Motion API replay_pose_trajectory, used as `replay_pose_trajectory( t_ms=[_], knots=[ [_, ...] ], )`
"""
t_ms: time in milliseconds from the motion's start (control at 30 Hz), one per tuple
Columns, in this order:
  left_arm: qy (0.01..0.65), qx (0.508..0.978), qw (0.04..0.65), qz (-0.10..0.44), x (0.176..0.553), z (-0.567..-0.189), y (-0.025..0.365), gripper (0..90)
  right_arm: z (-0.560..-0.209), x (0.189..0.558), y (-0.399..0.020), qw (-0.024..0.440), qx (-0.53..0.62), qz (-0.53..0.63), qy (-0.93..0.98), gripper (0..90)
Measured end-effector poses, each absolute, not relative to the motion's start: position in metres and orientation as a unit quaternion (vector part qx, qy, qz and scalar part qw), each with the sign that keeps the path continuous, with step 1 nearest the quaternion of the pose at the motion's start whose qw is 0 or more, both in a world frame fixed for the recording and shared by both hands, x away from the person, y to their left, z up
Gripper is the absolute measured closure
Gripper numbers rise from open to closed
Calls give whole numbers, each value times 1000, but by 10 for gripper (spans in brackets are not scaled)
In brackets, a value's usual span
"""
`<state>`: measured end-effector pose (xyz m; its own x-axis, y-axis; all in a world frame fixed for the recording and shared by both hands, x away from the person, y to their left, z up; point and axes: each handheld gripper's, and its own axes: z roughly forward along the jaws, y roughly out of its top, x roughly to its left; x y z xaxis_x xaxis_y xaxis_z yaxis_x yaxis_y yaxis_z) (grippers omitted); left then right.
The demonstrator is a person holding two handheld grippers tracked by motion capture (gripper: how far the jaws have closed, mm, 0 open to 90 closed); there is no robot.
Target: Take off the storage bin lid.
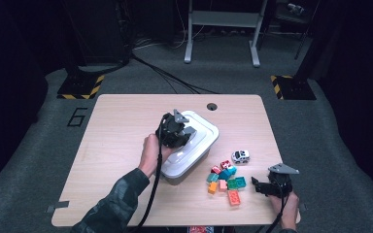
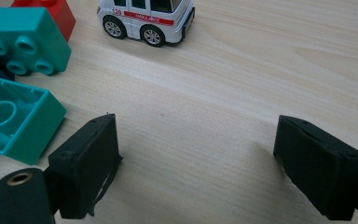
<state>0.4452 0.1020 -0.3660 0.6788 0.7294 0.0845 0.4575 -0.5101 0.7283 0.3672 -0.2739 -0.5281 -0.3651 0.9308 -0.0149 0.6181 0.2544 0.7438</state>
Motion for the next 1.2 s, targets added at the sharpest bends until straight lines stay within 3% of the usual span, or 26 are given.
replay_pose_trajectory(
  t_ms=[667, 1200],
  knots=[
    [347, 830, 371, 230, 443, -325, 132, 662, -528, 367, -274, 235, 513, 333, 756, 133],
    [366, 816, 369, 254, 450, -315, 170, 662, -528, 367, -274, 234, 513, 332, 756, 133]
  ],
)
